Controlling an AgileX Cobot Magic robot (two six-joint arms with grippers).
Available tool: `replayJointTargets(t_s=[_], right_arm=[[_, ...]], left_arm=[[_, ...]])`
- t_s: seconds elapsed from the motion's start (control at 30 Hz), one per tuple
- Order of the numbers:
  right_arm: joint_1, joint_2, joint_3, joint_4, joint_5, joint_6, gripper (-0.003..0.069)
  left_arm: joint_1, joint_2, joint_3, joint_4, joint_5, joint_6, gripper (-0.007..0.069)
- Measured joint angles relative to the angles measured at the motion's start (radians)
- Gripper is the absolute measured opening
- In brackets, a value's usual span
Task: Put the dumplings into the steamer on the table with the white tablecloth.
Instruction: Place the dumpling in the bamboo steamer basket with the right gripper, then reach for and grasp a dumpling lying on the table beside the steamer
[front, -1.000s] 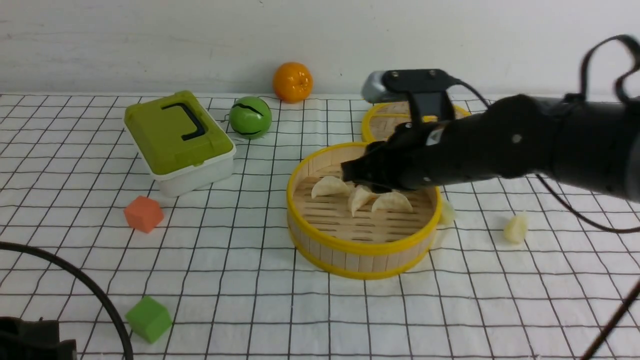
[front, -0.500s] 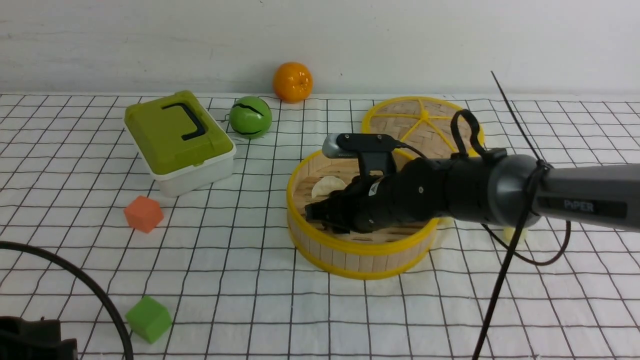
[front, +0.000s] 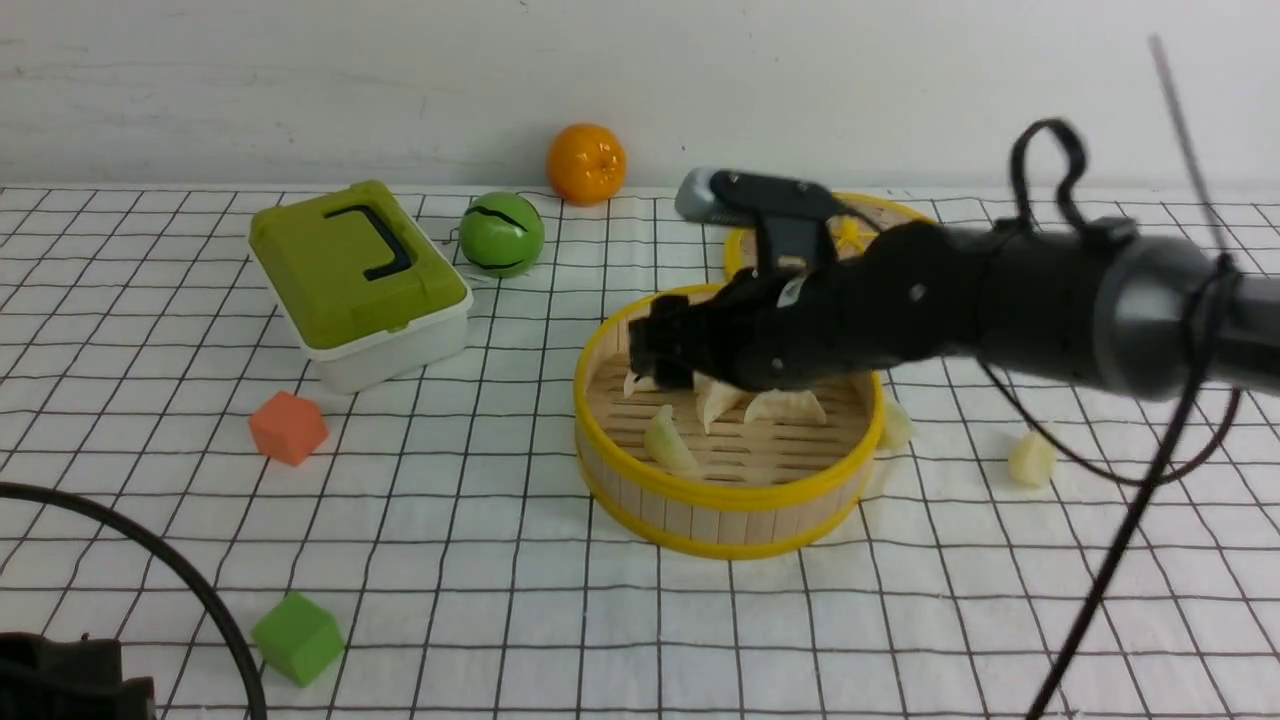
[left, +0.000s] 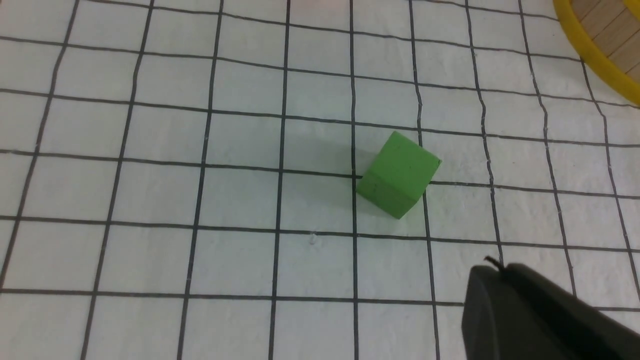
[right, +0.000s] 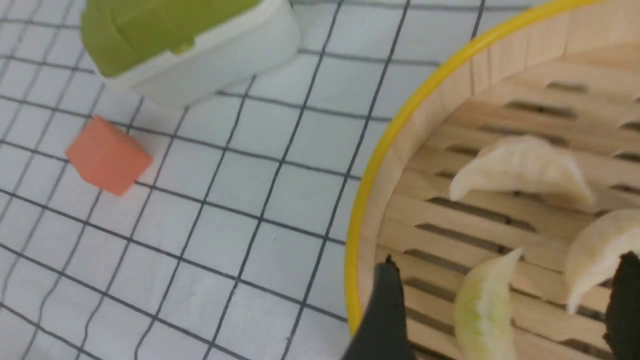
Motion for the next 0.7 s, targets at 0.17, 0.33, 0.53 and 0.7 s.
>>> replayJointTargets(t_s=[0.17,0.33,0.53,0.7], right_arm=[[-0.153,-0.112,0.000,-0.081,0.166,-0.001,0.0543],[-0.357,-0.097,0.000,-0.232,0.329,0.020,0.0542],[-0.439,0.037,0.000,-0.322,0.381,0.065,0.0526],[-0.440,0.123,0.000,-0.324,0.321,0.088,0.0485]], left_arm=[[0.000,0.000,0.000,0.000,-0.005,0.000,-0.0004],[0.000,0.000,0.000,0.000,-0.026,0.000,-0.0001],[0.000,0.000,0.000,0.000,-0.028,0.000,0.0001],[0.000,0.000,0.000,0.001,-0.028,0.000,0.0003]])
